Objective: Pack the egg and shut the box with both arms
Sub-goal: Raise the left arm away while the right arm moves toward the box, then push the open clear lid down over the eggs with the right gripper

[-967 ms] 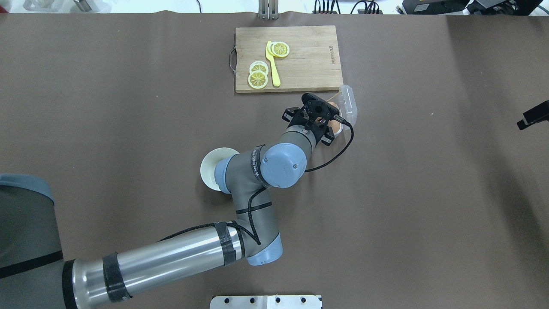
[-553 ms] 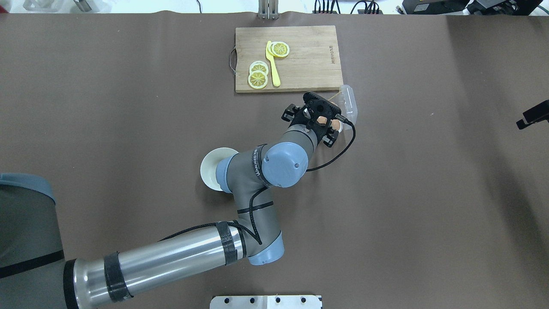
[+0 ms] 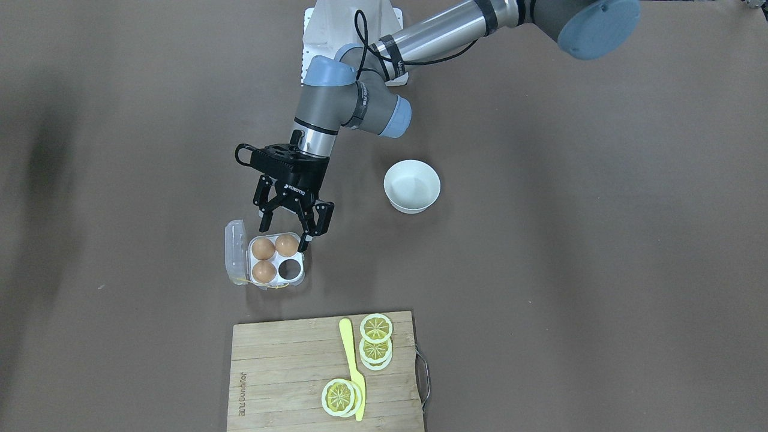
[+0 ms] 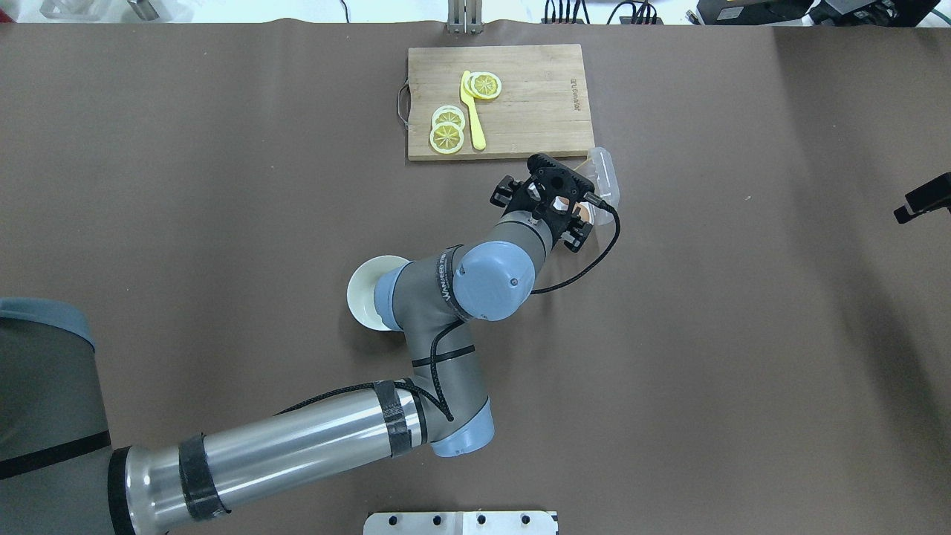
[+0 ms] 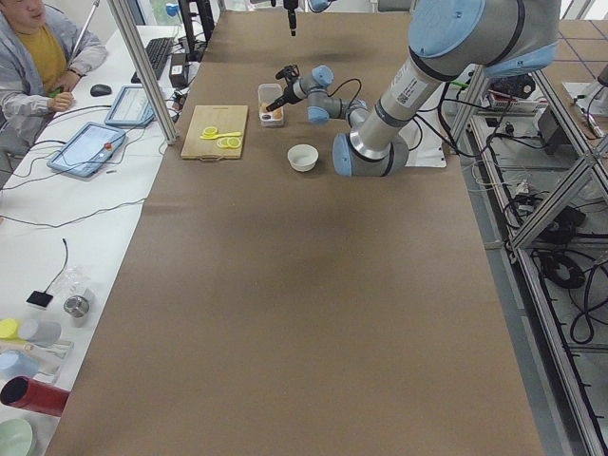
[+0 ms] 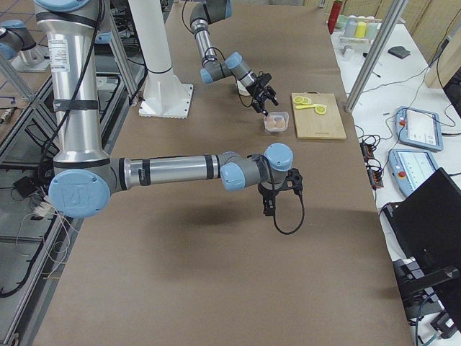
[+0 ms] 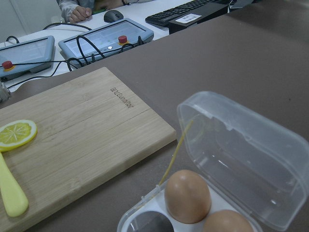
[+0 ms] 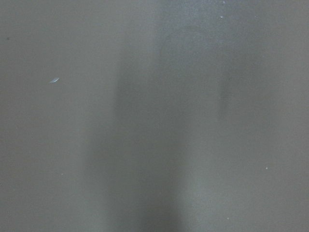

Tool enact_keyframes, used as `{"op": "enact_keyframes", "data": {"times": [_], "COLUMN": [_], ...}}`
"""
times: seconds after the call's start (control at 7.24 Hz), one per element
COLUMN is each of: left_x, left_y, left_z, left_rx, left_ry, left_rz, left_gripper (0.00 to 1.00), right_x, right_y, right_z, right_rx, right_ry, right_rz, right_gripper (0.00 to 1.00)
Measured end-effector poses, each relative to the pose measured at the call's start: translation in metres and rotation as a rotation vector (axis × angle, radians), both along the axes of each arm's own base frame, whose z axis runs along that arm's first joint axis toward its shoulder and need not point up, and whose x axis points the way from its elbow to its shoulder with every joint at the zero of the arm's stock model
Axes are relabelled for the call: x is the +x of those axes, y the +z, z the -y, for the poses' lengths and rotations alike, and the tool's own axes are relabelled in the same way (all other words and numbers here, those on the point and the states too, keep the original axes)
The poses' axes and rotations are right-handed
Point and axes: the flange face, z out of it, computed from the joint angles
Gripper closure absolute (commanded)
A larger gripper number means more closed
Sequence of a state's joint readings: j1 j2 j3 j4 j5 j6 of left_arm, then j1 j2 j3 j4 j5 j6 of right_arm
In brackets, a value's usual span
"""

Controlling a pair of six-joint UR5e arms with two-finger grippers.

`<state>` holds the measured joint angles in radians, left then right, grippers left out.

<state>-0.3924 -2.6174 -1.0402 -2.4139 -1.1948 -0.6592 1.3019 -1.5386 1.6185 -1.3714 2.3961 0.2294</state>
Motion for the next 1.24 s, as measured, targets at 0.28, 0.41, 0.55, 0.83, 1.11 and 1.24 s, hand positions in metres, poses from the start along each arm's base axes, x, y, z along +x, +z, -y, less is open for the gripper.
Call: {"op": "enact_keyframes", "data": {"times": [0.28, 0.41, 0.55, 0.83, 1.11, 1.24], "left_x": [-0.065, -0.12, -0.191, -0.333, -0.446, -0.485], "left_y": [-0.001, 0.024, 0.055, 0.107, 0.195, 0.239], "left_z": [0.061, 0.102, 0.142, 0.192, 0.201, 0.196], "left_rx": [-0.074, -0.157, -0.266, -0.538, -0.741, -0.775], "left_ry": [0.059, 0.101, 0.138, 0.173, 0.212, 0.219], "left_rz": [-0.084, -0.115, -0.107, -0.062, -0.076, -0.066], "left_gripper": [0.11, 0.11, 0.11, 0.11, 0.03, 0.03], "right_x": [0.0, -0.002, -0.007, -0.051, -0.152, -0.202], "right_y": [-0.004, -0.013, -0.034, -0.103, -0.18, -0.214], "right_z": [0.003, 0.01, 0.026, 0.066, 0.083, 0.08], "right_rx": [-0.002, -0.012, -0.021, -0.034, -0.039, -0.033], "right_ry": [0.012, 0.039, 0.083, 0.178, 0.243, 0.247], "right_rz": [-0.003, -0.003, -0.001, 0.0, -0.017, -0.008], "right_gripper": [0.0, 0.0, 0.01, 1.0, 1.0, 1.0]}}
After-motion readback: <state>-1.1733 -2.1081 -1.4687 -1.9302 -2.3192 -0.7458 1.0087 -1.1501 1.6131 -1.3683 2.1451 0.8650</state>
